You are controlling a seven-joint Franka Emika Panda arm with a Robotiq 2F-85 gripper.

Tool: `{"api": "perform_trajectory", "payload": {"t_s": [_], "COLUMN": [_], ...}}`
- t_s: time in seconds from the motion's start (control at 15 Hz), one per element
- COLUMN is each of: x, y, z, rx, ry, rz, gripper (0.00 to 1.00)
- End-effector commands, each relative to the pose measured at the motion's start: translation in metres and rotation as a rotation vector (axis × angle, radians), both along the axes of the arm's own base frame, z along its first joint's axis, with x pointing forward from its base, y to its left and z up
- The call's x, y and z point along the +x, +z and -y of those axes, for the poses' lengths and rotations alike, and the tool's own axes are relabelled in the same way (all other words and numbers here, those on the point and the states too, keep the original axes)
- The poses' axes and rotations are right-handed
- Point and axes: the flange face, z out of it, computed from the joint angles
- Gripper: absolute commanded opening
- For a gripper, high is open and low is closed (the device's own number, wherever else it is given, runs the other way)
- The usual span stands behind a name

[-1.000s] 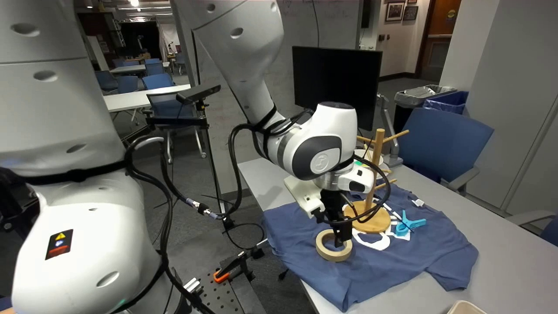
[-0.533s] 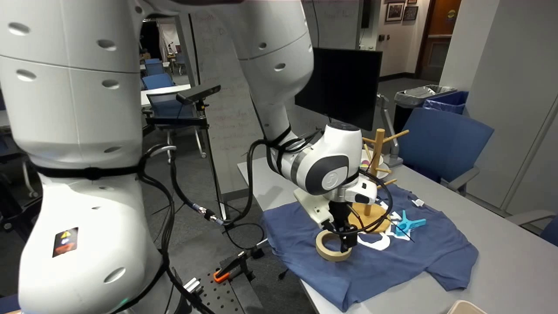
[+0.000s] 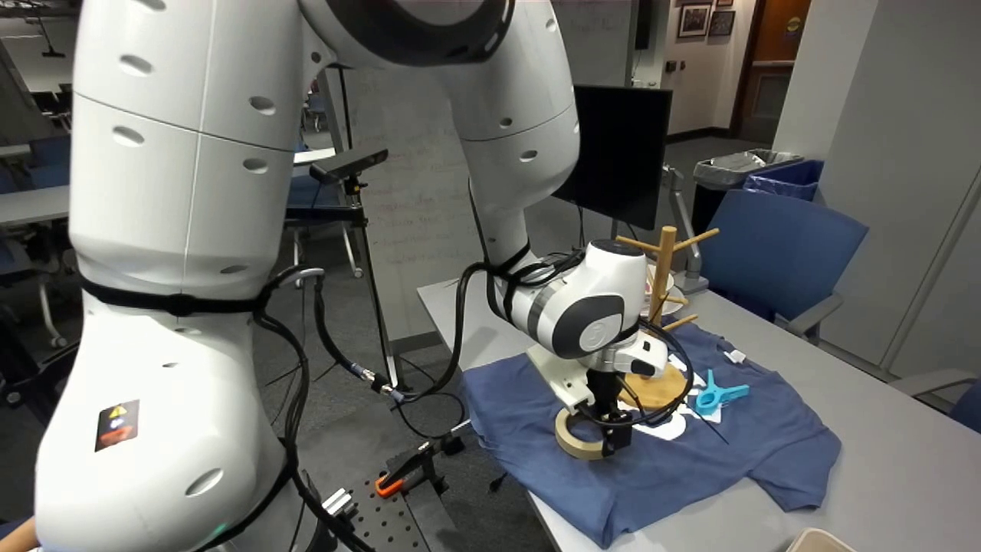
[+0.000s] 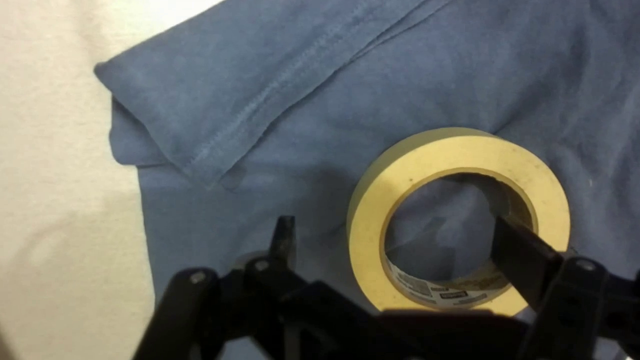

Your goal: Hang the tape on the wooden rack

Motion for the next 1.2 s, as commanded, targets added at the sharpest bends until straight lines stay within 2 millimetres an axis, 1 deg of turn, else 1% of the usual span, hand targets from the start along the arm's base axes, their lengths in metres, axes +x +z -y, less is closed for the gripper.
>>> {"api": "perform_trajectory", "payload": {"t_s": [0.0,0.27,0.6,0.67,0.73,0.8,0.87,1.07,1.13], "x": [0.002,0.006,0.011,0.012,0.013,0.014,0.015,0.016,0.016], "y": [-0.002,-0.019,-0.031,-0.032,-0.034,-0.035,-0.036,-0.038,-0.038], "z": [0.0,0.005,0.01,0.011,0.012,0.012,0.013,0.013,0.014], "rx": [-0.012,-0.009,-0.013,-0.014,-0.015,-0.015,-0.014,-0.014,-0.017], "ry": [0.003,-0.004,-0.015,-0.016,-0.018,-0.02,-0.021,-0.025,-0.025], "rz": [0.002,-0.02,-0.032,-0.033,-0.034,-0.033,-0.034,-0.036,-0.036], "gripper": [1.0,1.0,1.0,0.95,0.72,0.71,0.67,0.41,0.34]}}
